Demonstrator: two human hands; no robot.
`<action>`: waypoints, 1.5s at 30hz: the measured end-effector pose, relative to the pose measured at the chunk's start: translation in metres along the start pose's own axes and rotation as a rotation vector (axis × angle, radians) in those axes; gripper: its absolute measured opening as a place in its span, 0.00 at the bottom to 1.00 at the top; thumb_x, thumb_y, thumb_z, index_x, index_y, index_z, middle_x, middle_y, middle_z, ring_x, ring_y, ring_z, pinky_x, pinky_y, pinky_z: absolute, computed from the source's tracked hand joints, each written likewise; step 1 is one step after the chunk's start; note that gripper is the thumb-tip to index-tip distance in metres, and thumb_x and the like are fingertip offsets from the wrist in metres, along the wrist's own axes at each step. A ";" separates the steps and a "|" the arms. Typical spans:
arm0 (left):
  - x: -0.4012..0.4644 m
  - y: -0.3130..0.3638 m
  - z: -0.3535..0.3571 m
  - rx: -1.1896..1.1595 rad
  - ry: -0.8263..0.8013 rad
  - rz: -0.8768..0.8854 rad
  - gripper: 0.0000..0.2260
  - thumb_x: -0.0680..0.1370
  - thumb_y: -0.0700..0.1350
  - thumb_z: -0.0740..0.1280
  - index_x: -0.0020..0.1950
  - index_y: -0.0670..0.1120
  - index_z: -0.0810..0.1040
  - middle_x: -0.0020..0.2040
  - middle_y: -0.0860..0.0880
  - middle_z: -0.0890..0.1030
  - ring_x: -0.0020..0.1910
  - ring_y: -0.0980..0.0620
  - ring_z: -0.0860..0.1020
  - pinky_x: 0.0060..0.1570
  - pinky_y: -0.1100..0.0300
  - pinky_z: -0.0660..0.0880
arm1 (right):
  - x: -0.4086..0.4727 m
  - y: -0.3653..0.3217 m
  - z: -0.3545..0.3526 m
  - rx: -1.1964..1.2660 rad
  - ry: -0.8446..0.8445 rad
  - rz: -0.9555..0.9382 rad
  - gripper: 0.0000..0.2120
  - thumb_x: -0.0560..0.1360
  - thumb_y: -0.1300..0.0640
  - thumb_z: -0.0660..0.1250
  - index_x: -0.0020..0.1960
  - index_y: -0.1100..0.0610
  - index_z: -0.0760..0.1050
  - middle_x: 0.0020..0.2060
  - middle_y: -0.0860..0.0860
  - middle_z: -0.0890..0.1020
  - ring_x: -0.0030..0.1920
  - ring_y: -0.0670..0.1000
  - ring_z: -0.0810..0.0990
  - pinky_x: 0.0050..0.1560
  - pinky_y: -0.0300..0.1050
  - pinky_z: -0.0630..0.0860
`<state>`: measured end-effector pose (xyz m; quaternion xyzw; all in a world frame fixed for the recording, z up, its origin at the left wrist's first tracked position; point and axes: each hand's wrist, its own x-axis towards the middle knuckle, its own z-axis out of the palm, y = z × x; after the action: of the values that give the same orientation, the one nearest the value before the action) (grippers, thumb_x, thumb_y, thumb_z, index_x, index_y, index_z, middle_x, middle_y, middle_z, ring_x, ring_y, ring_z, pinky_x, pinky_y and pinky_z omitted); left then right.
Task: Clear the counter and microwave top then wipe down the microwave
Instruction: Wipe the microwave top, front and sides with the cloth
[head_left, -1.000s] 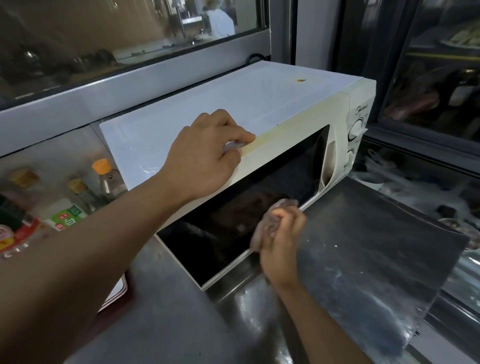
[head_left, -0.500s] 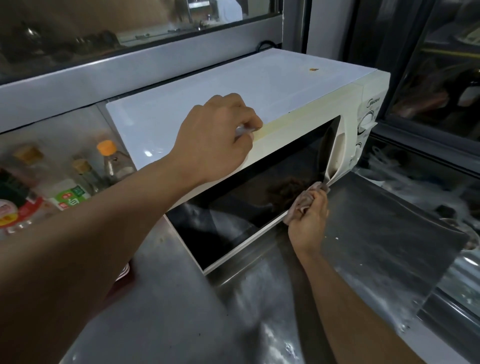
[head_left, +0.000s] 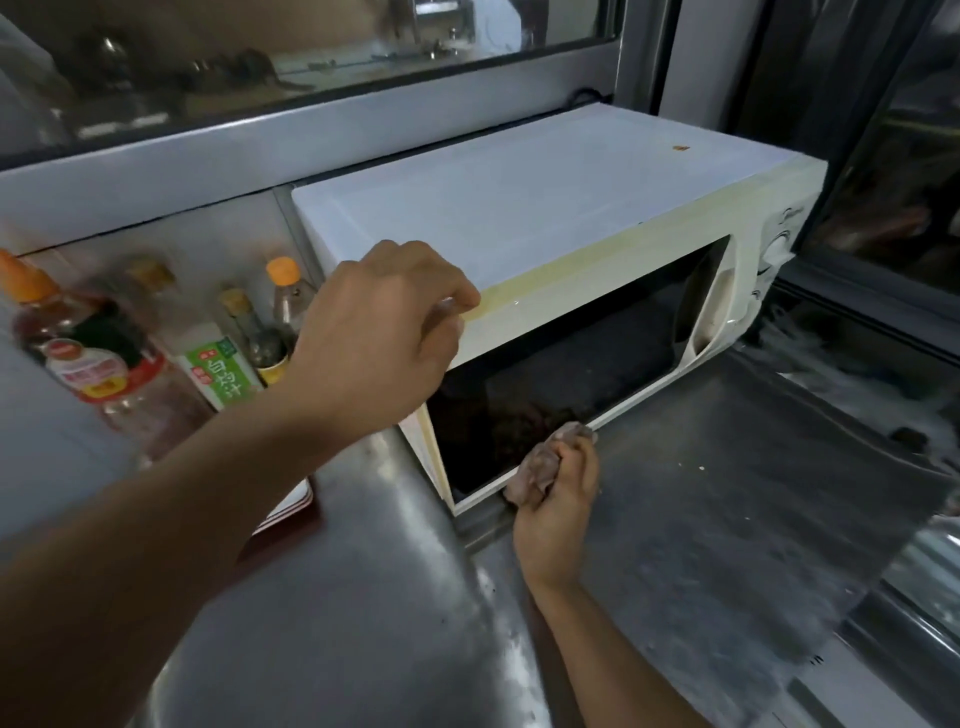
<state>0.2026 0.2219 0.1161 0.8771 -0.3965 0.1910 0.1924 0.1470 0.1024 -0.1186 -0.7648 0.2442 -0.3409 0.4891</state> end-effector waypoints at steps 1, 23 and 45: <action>-0.005 -0.003 -0.001 0.000 -0.005 0.015 0.14 0.72 0.42 0.61 0.54 0.45 0.81 0.52 0.48 0.81 0.50 0.44 0.77 0.48 0.45 0.74 | -0.009 -0.003 0.003 0.002 -0.009 -0.007 0.23 0.68 0.75 0.62 0.62 0.66 0.70 0.67 0.59 0.66 0.65 0.61 0.69 0.67 0.44 0.64; -0.025 -0.007 0.002 -0.162 -0.067 -0.058 0.20 0.75 0.35 0.56 0.65 0.45 0.76 0.65 0.47 0.76 0.59 0.42 0.71 0.57 0.49 0.70 | -0.057 -0.072 -0.048 -0.272 -0.561 -0.135 0.14 0.74 0.70 0.63 0.57 0.61 0.77 0.52 0.48 0.75 0.50 0.39 0.72 0.50 0.17 0.63; -0.157 0.023 -0.089 0.137 -0.434 -0.470 0.30 0.76 0.44 0.66 0.75 0.52 0.59 0.74 0.50 0.63 0.71 0.48 0.63 0.66 0.52 0.66 | -0.038 -0.165 -0.133 -0.387 -0.634 -0.496 0.11 0.74 0.71 0.60 0.53 0.62 0.75 0.49 0.52 0.70 0.47 0.49 0.73 0.43 0.21 0.66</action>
<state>0.0723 0.3488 0.1199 0.9757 -0.2012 -0.0239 0.0829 0.0278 0.1177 0.0600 -0.9444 -0.0492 -0.1443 0.2912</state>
